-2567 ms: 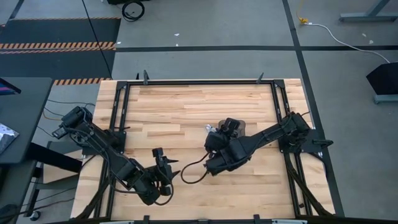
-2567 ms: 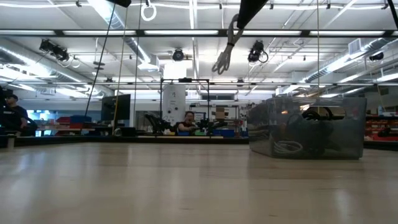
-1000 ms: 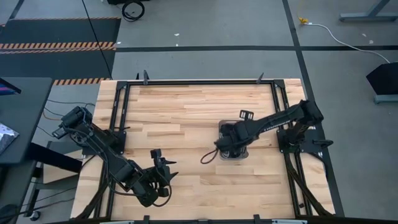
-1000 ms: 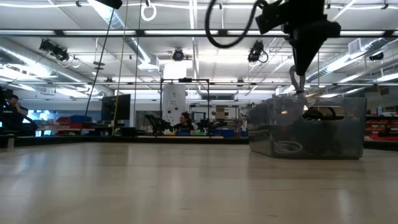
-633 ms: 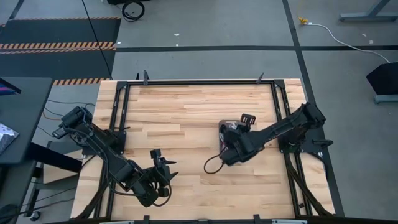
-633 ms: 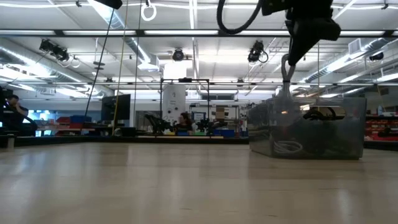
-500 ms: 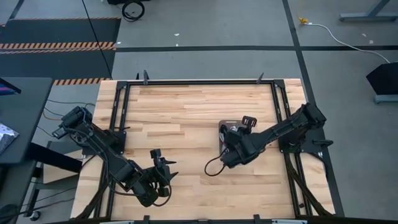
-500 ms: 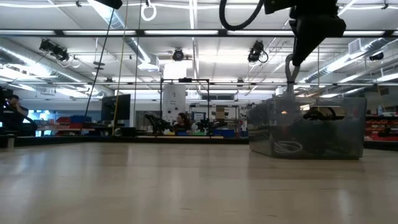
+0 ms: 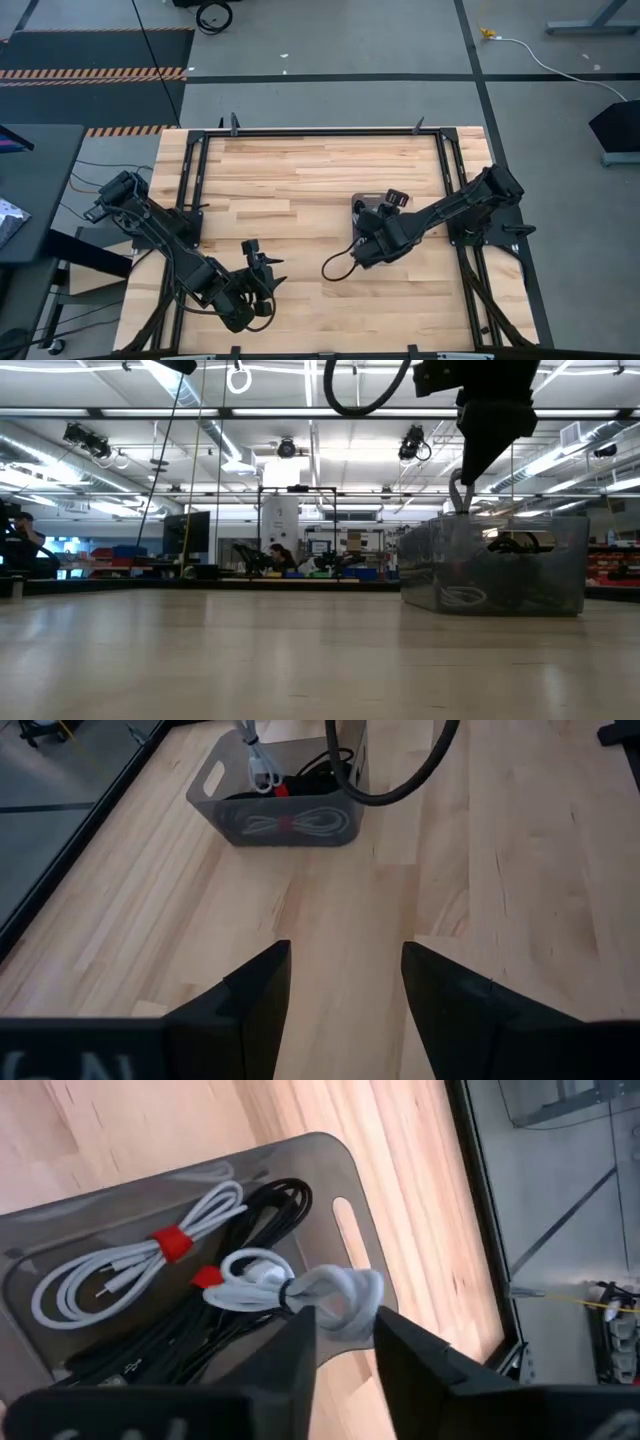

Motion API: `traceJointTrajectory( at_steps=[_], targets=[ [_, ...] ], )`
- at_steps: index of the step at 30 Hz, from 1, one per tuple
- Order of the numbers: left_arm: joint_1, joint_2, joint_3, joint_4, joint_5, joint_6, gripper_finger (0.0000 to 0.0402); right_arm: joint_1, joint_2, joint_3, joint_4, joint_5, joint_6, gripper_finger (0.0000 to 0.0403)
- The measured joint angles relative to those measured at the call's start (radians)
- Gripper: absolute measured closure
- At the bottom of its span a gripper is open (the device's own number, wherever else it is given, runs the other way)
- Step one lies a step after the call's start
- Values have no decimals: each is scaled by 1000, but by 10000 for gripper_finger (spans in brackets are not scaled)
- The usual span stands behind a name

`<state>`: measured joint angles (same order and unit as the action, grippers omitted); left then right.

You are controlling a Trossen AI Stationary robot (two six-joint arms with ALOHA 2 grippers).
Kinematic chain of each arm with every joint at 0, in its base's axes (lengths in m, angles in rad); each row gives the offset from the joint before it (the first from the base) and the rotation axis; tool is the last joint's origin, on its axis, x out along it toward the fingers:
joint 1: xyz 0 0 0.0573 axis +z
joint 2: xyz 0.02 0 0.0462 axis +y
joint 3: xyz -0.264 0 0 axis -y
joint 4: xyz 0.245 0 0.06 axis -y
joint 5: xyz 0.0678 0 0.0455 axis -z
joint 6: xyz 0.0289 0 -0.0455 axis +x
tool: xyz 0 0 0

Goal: Pick and place USB-C Cables
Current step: Put the white charger cable into the black bin, then adjust the black bin on the table

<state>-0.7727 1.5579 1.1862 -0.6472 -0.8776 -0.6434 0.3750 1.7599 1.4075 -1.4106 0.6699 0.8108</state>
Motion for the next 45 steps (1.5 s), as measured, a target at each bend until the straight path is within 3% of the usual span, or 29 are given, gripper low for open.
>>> traceJointTrajectory(
  at_steps=[6,11,14,33,40,45],
  targets=[
    [0,0,0,0,1,0,203,-3,0,0,35,-70,-11,238],
    [0,0,0,0,3,0,203,-2,0,0,189,-335,-119,208],
    [0,0,0,0,3,0,203,2,0,0,249,-414,-154,205],
    [1,0,0,0,3,-1,203,1,0,16,-31,-246,31,238],
    [-2,0,0,1,11,-1,203,-11,-2,16,-26,-383,240,238],
    [-5,1,0,0,11,49,203,6,-2,16,9,-491,95,241]
  ],
)
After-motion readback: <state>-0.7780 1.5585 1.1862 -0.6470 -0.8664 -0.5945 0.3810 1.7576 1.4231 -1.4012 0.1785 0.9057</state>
